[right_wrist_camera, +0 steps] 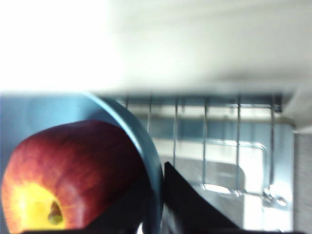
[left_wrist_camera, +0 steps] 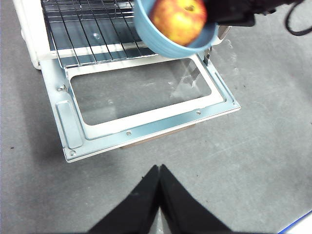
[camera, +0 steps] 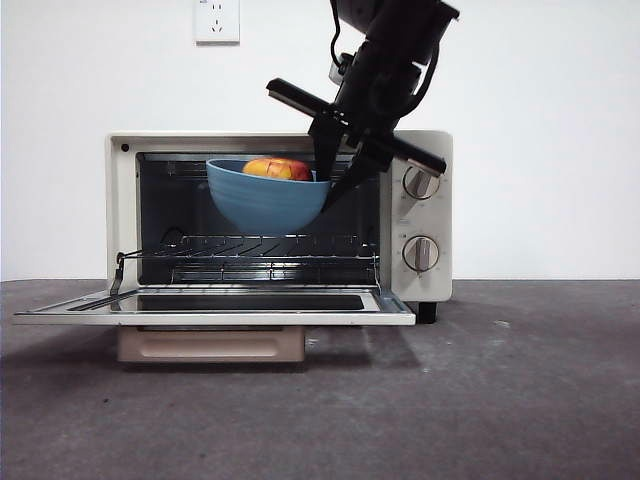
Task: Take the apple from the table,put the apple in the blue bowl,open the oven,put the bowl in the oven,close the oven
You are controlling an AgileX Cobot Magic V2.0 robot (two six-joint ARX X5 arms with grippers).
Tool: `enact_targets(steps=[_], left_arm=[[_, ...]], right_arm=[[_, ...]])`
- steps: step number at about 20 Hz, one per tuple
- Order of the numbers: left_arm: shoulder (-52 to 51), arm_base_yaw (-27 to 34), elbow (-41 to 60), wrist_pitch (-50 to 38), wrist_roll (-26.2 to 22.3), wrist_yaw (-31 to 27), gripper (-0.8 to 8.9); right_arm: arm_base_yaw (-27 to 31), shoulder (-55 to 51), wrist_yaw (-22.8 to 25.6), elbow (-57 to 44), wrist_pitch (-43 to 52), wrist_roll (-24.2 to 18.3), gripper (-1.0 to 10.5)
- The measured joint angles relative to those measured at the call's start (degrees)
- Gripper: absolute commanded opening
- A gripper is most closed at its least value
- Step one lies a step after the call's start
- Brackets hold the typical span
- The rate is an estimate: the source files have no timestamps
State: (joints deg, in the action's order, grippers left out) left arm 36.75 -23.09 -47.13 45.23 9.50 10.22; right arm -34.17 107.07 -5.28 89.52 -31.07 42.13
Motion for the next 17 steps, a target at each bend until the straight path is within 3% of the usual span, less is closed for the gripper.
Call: enact_targets(steps=[7, 17], left_arm=[[0.0, 0.0, 0.0, 0.07, -1.03, 0.0, 0.07], [0.0, 0.0, 0.0, 0.59, -1.22, 0.17, 0.07]], right_arm=[[0.04, 0.68, 6.36, 0.02, 2.51, 8.83, 0.0], [-0.07, 3.21, 9.44, 0.02, 3.87, 13.46, 0.0]])
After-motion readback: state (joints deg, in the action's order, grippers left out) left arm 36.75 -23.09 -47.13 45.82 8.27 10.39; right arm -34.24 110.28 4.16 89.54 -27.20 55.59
